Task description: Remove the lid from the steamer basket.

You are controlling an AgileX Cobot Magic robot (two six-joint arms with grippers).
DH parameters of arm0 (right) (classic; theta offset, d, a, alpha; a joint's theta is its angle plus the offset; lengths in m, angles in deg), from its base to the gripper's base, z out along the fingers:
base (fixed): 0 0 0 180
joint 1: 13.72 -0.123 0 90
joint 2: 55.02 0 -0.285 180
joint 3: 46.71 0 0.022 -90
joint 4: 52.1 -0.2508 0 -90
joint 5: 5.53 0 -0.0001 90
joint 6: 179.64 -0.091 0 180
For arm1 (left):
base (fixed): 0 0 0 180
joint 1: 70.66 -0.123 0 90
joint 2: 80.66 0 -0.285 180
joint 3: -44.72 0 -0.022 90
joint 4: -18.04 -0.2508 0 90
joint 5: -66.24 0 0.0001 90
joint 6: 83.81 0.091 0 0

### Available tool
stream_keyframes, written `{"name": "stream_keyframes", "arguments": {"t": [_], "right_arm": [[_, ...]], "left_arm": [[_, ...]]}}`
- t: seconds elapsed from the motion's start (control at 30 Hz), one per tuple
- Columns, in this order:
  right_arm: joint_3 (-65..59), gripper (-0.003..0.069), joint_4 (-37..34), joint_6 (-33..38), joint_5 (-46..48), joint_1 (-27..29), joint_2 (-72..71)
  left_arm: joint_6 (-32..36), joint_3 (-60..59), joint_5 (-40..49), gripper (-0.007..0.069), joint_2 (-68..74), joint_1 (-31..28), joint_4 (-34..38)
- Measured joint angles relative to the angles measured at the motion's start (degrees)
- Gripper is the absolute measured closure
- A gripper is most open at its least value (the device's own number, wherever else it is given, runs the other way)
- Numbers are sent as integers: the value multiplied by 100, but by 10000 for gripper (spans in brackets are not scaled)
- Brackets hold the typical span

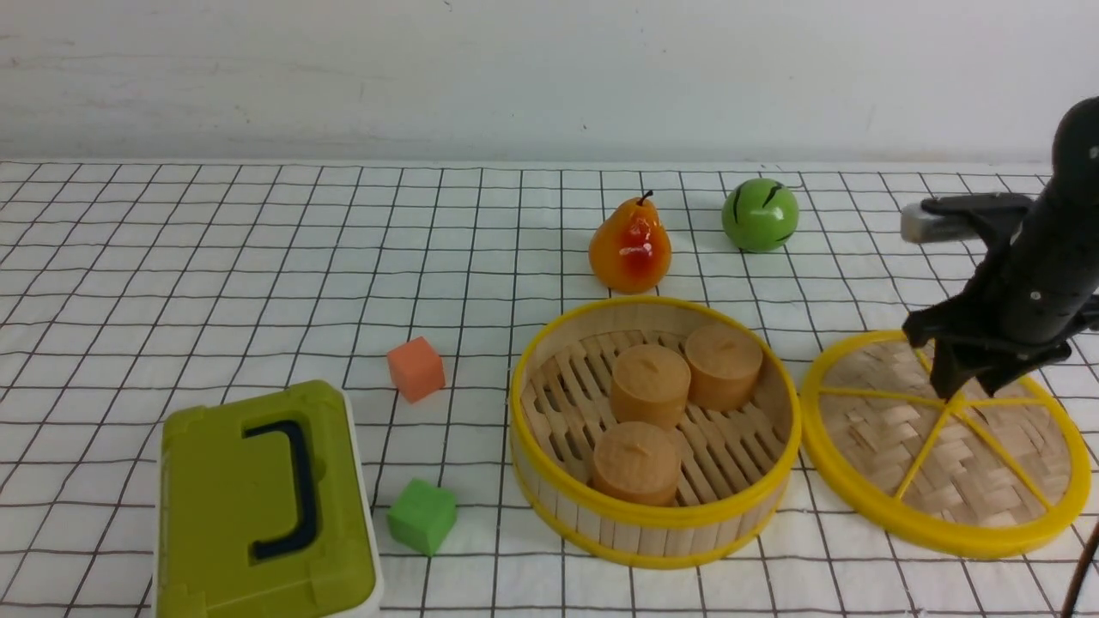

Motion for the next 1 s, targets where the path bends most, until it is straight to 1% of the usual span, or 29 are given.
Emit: {"name": "stream_keyframes", "arguments": {"t": [0.03, 0.1, 0.13, 0.17, 0.23, 0.27, 0.3, 0.33, 0.37, 0.4, 0.53, 0.77, 1.0], "right_arm": [[0, 332, -22, 14, 6, 0, -44], [0, 366, -487, 328, 42, 0, -788], [0, 370, -524, 354, 43, 0, -841], [0, 399, -783, 545, 71, 0, -1209], [0, 429, -1021, 697, 110, 0, -1521], [0, 480, -1231, 863, 194, 0, -1969], [0, 485, -1250, 876, 208, 0, -2017], [0, 533, -1349, 925, 341, 0, -2389], [0, 557, -1377, 943, 413, 0, -2570], [0, 599, -1395, 953, 547, 0, -2879], [0, 674, -1395, 974, 798, 0, -3615], [0, 681, -1430, 981, 1026, 0, -5078], [4, 678, -1491, 981, 1285, 0, -5822]], "left_arm": [[0, 0, 0, 385, 0, 0, 0], [0, 0, 0, 385, 0, 0, 0], [0, 0, 0, 385, 0, 0, 0], [0, 0, 0, 385, 0, 0, 0], [0, 0, 0, 385, 0, 0, 0], [0, 0, 0, 385, 0, 0, 0], [0, 0, 0, 385, 0, 0, 0], [0, 0, 0, 385, 0, 0, 0], [0, 0, 0, 385, 0, 0, 0], [0, 0, 0, 385, 0, 0, 0], [0, 0, 0, 385, 0, 0, 0], [0, 0, 0, 385, 0, 0, 0], [0, 0, 0, 385, 0, 0, 0]]}}
